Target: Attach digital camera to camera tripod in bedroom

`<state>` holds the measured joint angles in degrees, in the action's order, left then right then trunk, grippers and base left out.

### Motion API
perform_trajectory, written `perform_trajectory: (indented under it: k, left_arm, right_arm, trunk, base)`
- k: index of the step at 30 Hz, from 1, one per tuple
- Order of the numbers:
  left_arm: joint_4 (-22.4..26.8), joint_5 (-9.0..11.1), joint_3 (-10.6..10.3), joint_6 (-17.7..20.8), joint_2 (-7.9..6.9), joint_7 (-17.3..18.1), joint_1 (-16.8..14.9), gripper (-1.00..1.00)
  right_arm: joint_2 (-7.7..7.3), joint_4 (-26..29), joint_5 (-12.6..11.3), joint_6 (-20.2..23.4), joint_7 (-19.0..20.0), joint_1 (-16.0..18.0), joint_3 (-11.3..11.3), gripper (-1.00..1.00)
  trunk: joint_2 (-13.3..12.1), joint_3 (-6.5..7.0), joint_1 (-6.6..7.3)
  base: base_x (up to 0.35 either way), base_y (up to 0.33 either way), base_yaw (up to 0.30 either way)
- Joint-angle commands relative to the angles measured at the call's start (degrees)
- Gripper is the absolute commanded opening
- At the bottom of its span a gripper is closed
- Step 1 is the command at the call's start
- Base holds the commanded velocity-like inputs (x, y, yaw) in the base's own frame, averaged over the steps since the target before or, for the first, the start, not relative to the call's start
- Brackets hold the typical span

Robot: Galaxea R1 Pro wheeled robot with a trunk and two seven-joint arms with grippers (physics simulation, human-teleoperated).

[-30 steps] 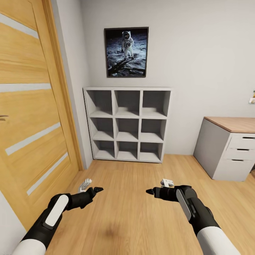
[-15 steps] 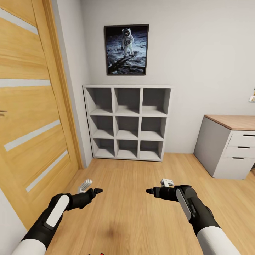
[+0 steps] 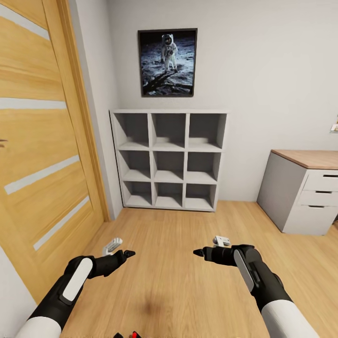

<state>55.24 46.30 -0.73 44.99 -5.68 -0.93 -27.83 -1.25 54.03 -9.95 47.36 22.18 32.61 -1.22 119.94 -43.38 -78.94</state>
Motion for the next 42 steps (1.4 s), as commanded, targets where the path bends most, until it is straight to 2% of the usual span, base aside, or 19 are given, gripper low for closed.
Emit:
perform_trajectory:
  k: [1, 12, 37, 42]
  left_arm:
    - [0.1, 0.2, -0.1, 0.2, -0.04, -0.1, 0.0, 1.0]
    - [2.1, 0.0, -0.1, 0.2, 0.02, -0.3, 0.0, 1.0]
    - [2.3, -0.2, -1.1, 0.2, 0.23, -0.3, 0.0, 1.0]
    - [2.3, -0.2, -1.1, 0.1, 0.28, -0.3, 0.0, 1.0]
  right_arm:
    - [-0.01, 0.1, -0.2, 0.4, 0.1, 0.0, -0.1, 1.0]
    - [-0.81, 0.1, -0.4, 2.4, 0.1, 0.1, -0.2, 1.0]
    - [-1.03, 0.1, -0.4, 2.8, 0.1, 0.1, -0.3, 1.0]
    - [-1.08, 0.6, -0.5, 4.7, 0.1, 0.1, -0.4, 1.0]
  trunk:
    - [0.4, -0.24, -0.22]
    - [4.9, -2.22, -2.63]
    - [14.9, -6.71, -8.12]
    - [16.9, -7.61, -9.22]
  base:
    - [0.0, 0.0, 0.0]
    - [0.0, 0.0, 0.0]
    - [0.0, 0.0, 0.0]
    - [0.0, 0.0, 0.0]
